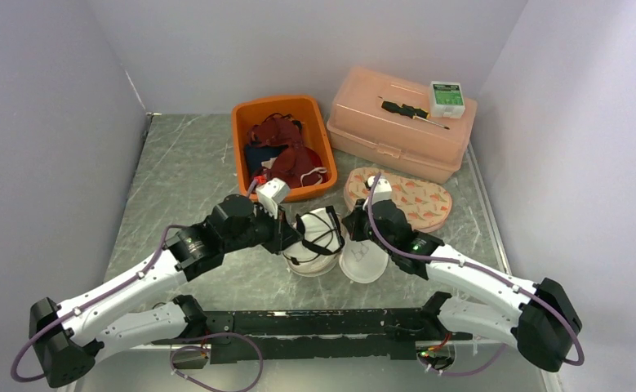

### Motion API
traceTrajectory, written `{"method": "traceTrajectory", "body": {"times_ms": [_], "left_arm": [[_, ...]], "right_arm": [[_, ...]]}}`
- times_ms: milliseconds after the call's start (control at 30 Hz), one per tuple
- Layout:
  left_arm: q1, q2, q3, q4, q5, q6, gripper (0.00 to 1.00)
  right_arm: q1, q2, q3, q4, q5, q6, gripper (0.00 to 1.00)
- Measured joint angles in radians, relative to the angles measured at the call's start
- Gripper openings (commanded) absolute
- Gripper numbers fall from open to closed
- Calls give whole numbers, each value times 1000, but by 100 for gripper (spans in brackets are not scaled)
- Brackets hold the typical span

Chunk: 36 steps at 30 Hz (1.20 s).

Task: Unzip the laundry bag and remove the bra
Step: Pick up the bra from the laundry bag.

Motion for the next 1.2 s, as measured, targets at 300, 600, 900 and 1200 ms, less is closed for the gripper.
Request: {"method": "traceTrajectory", "body": {"times_ms": [300,600,900,1200], "left_arm": [[-1,-25,37,-2,-19,-1,3],[-1,-19,51,-24,-16,-5,3],[-1,-19,185,-69,3,0,3],[-1,-15,258,-112,26,33,3]], "right_arm": [[0,-66,-2,-22,-23,5,24],[-1,-127,-2,-60,-58,3,50],[-1,-207,25,-138,-55,-26,55],[-6,-332,33,-190,-32,-65,63]]}}
